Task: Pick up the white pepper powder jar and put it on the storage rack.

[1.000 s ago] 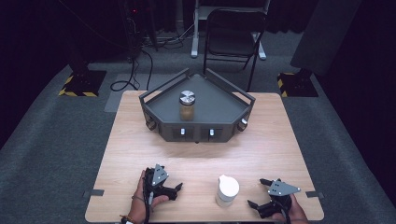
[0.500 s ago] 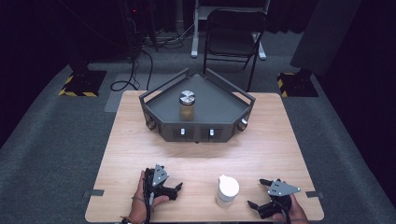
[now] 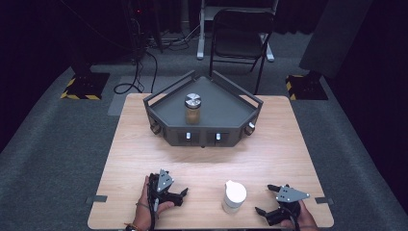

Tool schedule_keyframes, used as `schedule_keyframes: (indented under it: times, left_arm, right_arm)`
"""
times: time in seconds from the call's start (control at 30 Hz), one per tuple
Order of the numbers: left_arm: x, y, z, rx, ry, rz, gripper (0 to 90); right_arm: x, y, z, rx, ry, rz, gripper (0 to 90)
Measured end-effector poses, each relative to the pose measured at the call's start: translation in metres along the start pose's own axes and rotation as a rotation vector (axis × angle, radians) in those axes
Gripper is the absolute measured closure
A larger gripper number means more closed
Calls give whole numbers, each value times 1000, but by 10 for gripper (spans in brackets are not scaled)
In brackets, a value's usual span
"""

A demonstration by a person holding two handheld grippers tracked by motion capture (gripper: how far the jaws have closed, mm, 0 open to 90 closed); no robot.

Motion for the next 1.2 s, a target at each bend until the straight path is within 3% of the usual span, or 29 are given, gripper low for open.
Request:
schedule_keyframes:
  times: [0.37, 0.43, 0.8, 1.2]
  left_arm:
    - [0, 1, 1, -1, -6, 0, 9]
    - [0, 1, 1, -2, -7, 2, 9]
    - [0, 1, 1, -2, -8, 5, 9]
    - [0, 1, 1, -2, -8, 0, 9]
  right_arm:
    - [3, -2, 2, 2, 4, 26, 9]
    - [4, -3, 2, 38, 31, 48, 9]
    - [-3, 4, 25, 154, 69, 156, 9]
    - [-12, 24, 42, 198, 69, 239, 10]
Point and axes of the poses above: each handheld gripper's, and its own axes: y roughly forward along the jaws, z roughly out of its top, x roughly to its right, the point moved 3 cm from there along y, roughly forward along the jaws, and after that the axes turned 10 degrees about x, right-handed, at the moved point
